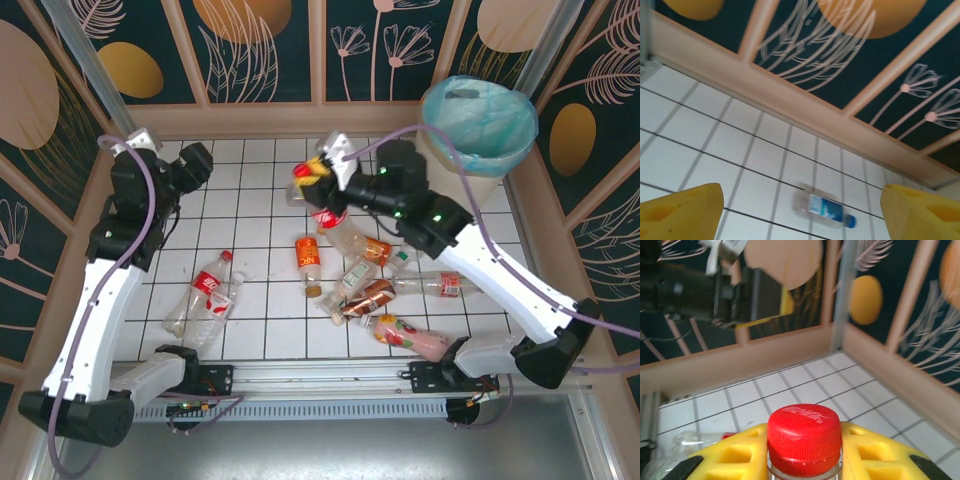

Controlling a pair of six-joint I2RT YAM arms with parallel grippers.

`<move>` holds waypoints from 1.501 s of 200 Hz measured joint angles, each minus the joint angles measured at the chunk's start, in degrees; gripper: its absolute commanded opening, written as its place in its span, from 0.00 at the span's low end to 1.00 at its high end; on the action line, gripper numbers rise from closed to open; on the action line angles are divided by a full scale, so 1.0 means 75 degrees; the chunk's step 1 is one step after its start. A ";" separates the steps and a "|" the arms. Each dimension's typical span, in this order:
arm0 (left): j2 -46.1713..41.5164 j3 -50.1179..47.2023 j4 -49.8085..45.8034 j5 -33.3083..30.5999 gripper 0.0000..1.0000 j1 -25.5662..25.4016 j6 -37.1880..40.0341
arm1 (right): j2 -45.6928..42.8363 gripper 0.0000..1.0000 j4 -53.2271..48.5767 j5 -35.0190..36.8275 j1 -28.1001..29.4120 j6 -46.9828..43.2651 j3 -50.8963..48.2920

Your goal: Put the plastic bottles in the bin

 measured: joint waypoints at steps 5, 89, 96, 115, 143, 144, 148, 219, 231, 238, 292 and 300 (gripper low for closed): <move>0.0111 0.0047 0.0119 0.0219 0.79 0.0000 -0.0044 | -0.0026 0.16 -0.0003 -0.0015 -0.0204 0.0000 0.0067; 0.2460 0.2273 0.1105 0.0962 0.80 -0.2667 0.0242 | -0.0201 0.17 0.1687 0.0052 -0.4220 0.0714 0.1064; 0.2675 0.2582 0.1119 0.0898 0.80 -0.2964 0.0423 | -0.0146 0.17 0.1888 0.0061 -0.4468 0.0822 0.1145; 0.3022 0.3101 0.1128 0.0831 0.80 -0.3724 0.0979 | 0.0122 0.17 0.2565 0.0169 -0.5053 0.1058 0.1402; 0.3144 0.3261 0.1160 0.0909 0.79 -0.4523 0.1719 | 0.0501 0.16 0.3611 0.0498 -0.5636 0.1274 0.1378; 0.3144 0.3261 0.1163 0.0918 0.79 -0.4546 0.1751 | 0.0513 0.16 0.3637 0.0507 -0.5648 0.1282 0.1376; 0.3153 0.3261 0.1169 0.0947 0.79 -0.4607 0.1818 | 0.0577 0.16 0.3768 0.0580 -0.5712 0.1297 0.1355; 0.3200 0.2288 0.1448 0.1247 0.79 -0.4861 0.2372 | 0.1845 0.18 0.4383 0.1492 -0.6038 0.1105 0.1250; 0.3194 0.1979 0.1513 0.1212 0.80 -0.4861 0.2401 | 0.2008 0.18 0.4211 0.1533 -0.6038 0.1000 0.1250; 0.3194 0.1827 0.1513 0.1172 0.80 -0.4861 0.2425 | 0.2092 0.18 0.4118 0.1556 -0.6038 0.0959 0.1236; 0.2917 0.0944 0.1577 0.0816 0.81 -0.4861 0.2486 | 0.2226 0.22 0.3637 0.1612 -0.6038 0.0787 0.0498; 0.2815 0.0842 0.1574 0.0778 0.81 -0.4861 0.2489 | 0.2226 0.23 0.3611 0.1617 -0.6038 0.0784 0.0391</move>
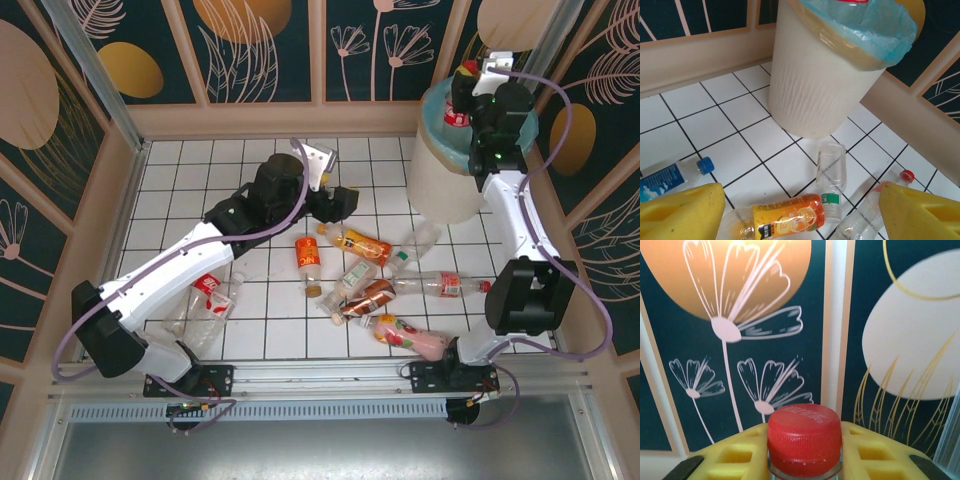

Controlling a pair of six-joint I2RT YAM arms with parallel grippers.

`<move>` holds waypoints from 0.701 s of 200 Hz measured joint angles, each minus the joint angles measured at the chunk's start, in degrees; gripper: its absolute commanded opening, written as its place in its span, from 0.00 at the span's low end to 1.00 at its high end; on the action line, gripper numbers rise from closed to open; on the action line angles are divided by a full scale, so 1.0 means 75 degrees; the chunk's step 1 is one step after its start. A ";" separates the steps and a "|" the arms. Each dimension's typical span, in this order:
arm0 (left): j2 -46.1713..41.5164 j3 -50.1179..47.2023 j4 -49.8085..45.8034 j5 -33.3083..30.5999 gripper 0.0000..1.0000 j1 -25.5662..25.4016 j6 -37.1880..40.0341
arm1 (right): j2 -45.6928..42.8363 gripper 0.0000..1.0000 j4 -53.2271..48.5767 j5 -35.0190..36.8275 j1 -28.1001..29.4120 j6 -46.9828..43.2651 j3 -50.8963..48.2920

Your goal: Put the plastic bottles in the bin

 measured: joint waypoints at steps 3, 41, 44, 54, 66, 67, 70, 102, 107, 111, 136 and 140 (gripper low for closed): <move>-0.0038 -0.0035 0.0015 -0.0012 0.81 0.0000 -0.0003 | 0.0000 0.23 -0.0012 0.0006 0.0000 0.0000 -0.0044; -0.0469 -0.0411 0.0242 -0.0175 0.82 0.0000 0.0000 | 0.0023 0.32 -0.0064 0.0210 -0.0032 -0.0020 -0.0504; -0.0490 -0.0428 0.0254 -0.0189 0.82 0.0000 0.0000 | 0.0035 0.34 -0.0079 0.0221 -0.0041 -0.0017 -0.0513; -0.0551 -0.0481 0.0294 -0.0227 0.82 0.0000 0.0000 | 0.0061 0.40 -0.0096 0.0300 -0.0061 -0.0015 -0.0557; -0.0589 -0.0513 0.0350 -0.0294 0.82 0.0000 0.0000 | 0.0087 0.46 -0.0108 0.0391 -0.0082 -0.0020 -0.0600; -0.0592 -0.0516 0.0350 -0.0300 0.82 0.0000 -0.0003 | 0.0087 0.47 -0.0111 0.0399 -0.0085 -0.0020 -0.0603; -0.0595 -0.0519 0.0350 -0.0318 0.82 0.0000 0.0000 | 0.0087 0.48 -0.0111 0.0428 -0.0093 0.0029 -0.0618; -0.0688 -0.0627 0.0425 -0.0452 0.84 0.0000 0.0000 | 0.0085 0.59 -0.0082 0.0603 -0.0111 0.0047 -0.0813; -0.0705 -0.0656 0.0458 -0.0481 0.84 0.0000 0.0000 | 0.0085 0.59 -0.0076 0.0612 -0.0111 0.0029 -0.0842; -0.0708 -0.0670 0.0463 -0.0513 0.84 0.0000 0.0000 | 0.0082 0.59 -0.0079 0.0615 -0.0111 0.0035 -0.0860; -0.0752 -0.0772 0.0519 -0.0597 0.84 0.0000 -0.0003 | 0.0052 0.59 -0.0079 0.0618 -0.0111 0.0035 -0.0895; -0.0761 -0.0784 0.0516 -0.0597 0.84 0.0000 -0.0003 | 0.0035 0.59 -0.0079 0.0618 -0.0111 0.0035 -0.0898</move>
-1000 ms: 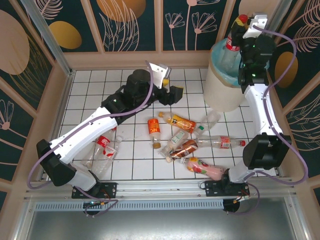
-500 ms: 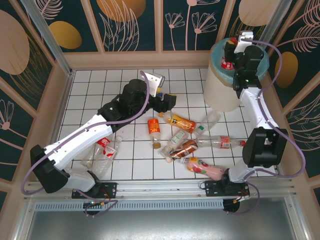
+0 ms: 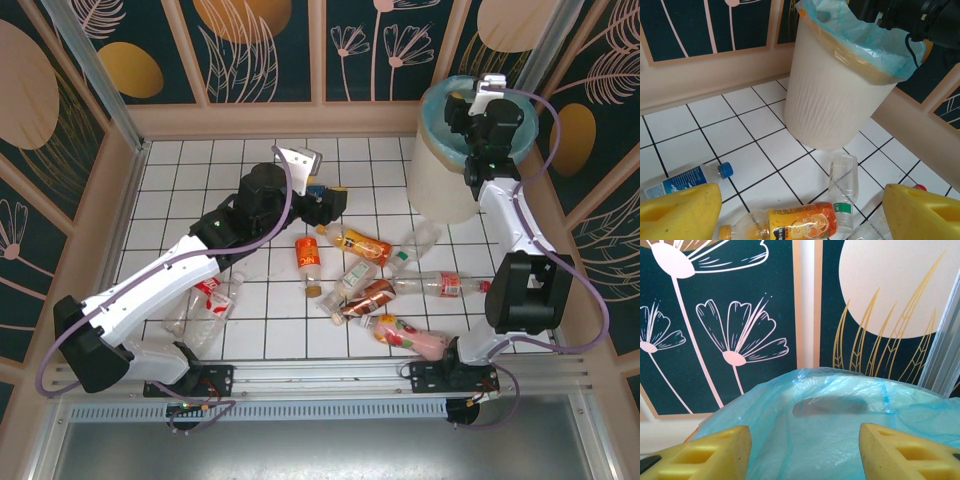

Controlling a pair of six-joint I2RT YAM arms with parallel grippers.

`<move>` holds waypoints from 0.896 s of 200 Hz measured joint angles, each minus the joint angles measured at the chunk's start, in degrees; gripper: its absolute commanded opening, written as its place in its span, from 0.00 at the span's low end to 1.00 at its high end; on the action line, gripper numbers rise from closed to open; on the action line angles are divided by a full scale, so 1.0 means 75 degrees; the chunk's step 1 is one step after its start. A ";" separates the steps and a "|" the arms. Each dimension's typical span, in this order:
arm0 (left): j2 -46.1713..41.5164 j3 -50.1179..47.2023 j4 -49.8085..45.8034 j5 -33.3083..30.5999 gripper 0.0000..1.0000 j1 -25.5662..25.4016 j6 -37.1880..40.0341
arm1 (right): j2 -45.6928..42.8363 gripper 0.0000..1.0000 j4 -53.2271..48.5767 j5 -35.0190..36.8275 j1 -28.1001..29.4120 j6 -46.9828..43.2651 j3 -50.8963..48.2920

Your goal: Put the plastic bottles in the bin

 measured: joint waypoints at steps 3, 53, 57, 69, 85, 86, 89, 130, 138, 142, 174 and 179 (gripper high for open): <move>-0.0003 -0.0012 0.0000 -0.0003 0.84 0.0000 0.0003 | -0.0023 0.59 -0.0003 0.0000 0.0000 0.0000 -0.0003; -0.0073 -0.0184 0.0023 -0.0146 0.84 0.0000 0.0000 | -0.0522 0.61 0.0003 -0.0032 0.0000 0.0041 -0.0012; -0.0082 -0.0201 0.0023 -0.0149 0.84 0.0000 0.0000 | -0.0580 0.62 0.0000 -0.0061 0.0003 0.0079 -0.0012; -0.0119 -0.0256 0.0023 -0.0166 0.85 0.0000 0.0003 | -0.0737 0.62 -0.0023 -0.0154 0.0003 0.0224 -0.0012; -0.0201 -0.0347 0.0023 -0.0210 0.85 0.0000 0.0006 | -0.1005 0.62 -0.0181 -0.0446 0.0017 0.0519 -0.0009; -0.0207 -0.0350 0.0023 -0.0216 0.85 0.0000 0.0003 | -0.1026 0.62 -0.0207 -0.0475 0.0020 0.0545 -0.0009; -0.0224 -0.0364 0.0023 -0.0236 0.86 0.0000 0.0006 | -0.1096 0.62 -0.0256 -0.0530 0.0023 0.0595 -0.0009; -0.0478 -0.0562 0.0020 -0.0717 0.87 0.0000 -0.0009 | -0.2562 0.62 -0.0597 -0.0973 0.0930 0.1507 -0.0533; -0.0510 -0.0592 0.0020 -0.0825 0.87 0.0000 -0.0044 | -0.2897 0.62 -0.0662 -0.0959 0.1416 0.1547 -0.0746; -0.0525 -0.0606 0.0017 -0.0886 0.87 0.0000 -0.0067 | -0.3060 0.62 -0.0679 -0.0927 0.1716 0.1574 -0.0871; -0.0749 -0.0950 -0.0012 -0.1259 0.89 0.0000 -0.0356 | -0.3660 0.62 -0.1052 -0.0810 0.3523 0.1582 -0.1641; -0.0796 -0.1029 -0.0012 -0.1314 0.89 -0.0003 -0.0402 | -0.3666 0.62 -0.1154 -0.0796 0.3666 0.1588 -0.1728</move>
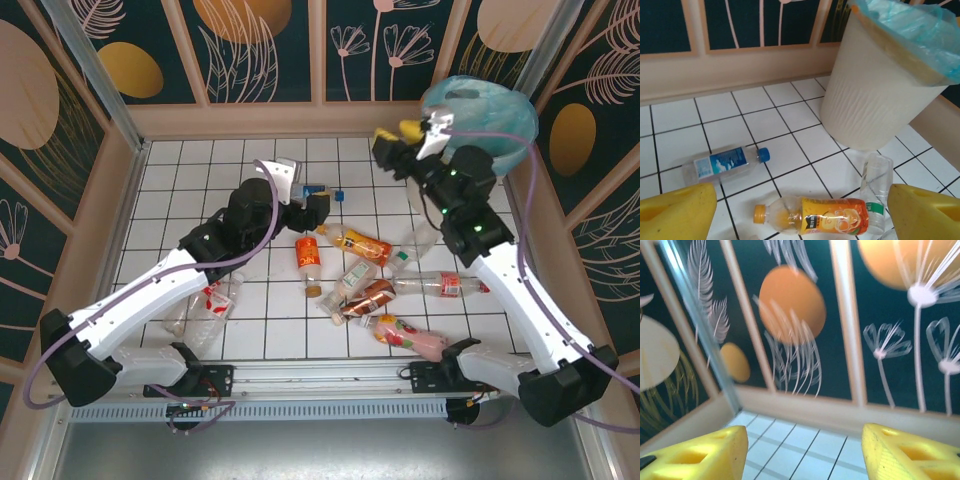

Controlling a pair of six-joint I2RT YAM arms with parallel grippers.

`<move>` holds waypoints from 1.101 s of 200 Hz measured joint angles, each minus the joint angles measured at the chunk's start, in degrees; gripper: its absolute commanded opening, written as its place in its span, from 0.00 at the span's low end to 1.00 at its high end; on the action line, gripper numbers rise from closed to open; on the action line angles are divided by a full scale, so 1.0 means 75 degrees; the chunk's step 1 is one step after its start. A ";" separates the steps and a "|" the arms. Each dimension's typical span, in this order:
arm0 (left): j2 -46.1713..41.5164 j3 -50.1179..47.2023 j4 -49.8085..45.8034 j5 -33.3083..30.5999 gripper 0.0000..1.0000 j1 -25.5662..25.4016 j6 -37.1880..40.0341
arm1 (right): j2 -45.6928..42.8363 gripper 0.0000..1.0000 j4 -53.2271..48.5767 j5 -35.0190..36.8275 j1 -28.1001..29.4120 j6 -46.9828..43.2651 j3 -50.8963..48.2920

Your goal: Put the plastic bottles in the bin

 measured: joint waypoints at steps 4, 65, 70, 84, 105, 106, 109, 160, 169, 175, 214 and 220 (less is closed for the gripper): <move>-0.0047 -0.0076 -0.0009 -0.0038 0.89 0.0003 -0.0052 | 0.0015 0.62 -0.0102 0.0035 0.0108 0.0017 -0.0067; -0.0638 -0.1008 -0.0338 -0.0603 0.91 0.0003 -0.0839 | 0.0163 0.61 -0.1393 0.0184 0.1580 0.0189 -0.1017; -0.0691 -0.1084 -0.0385 -0.0653 0.91 0.0003 -0.0909 | 0.0163 0.61 -0.1475 0.0184 0.1649 0.0216 -0.1090; -0.0848 -0.1268 -0.0533 -0.0801 0.92 0.0003 -0.1128 | 0.0163 0.60 -0.1682 0.0166 0.1824 0.0303 -0.1274; -0.1084 -0.1571 -0.0755 -0.0997 0.92 0.0003 -0.1448 | 0.0163 0.59 -0.1891 0.0160 0.2031 0.0411 -0.1518; -0.1093 -0.1582 -0.0766 -0.0997 0.92 0.0003 -0.1466 | 0.0163 0.59 -0.1897 0.0160 0.2037 0.0414 -0.1527; -0.1119 -0.1626 -0.0793 -0.1026 0.92 0.0003 -0.1513 | 0.0163 0.59 -0.1906 0.0160 0.2069 0.0420 -0.1574; -0.1527 -0.2320 -0.1282 -0.1224 0.92 0.0003 -0.2296 | 0.0589 0.59 -0.2355 0.0061 0.2361 0.0493 -0.1693; -0.1585 -0.2454 -0.1297 -0.1209 0.92 0.0003 -0.2457 | 0.0723 0.59 -0.2486 0.0047 0.2393 0.0542 -0.1690; -0.1623 -0.2550 -0.1309 -0.1180 0.92 0.0003 -0.2567 | 0.0810 0.59 -0.2582 0.0047 0.2410 0.0568 -0.1690; -0.1708 -0.3110 -0.1510 -0.0950 0.87 0.0003 -0.3249 | 0.1169 0.57 -0.2932 0.0044 0.2658 0.0758 -0.1687; -0.1719 -0.3174 -0.1571 -0.0930 0.86 0.0003 -0.3314 | 0.1204 0.57 -0.2929 0.0041 0.2722 0.0831 -0.1687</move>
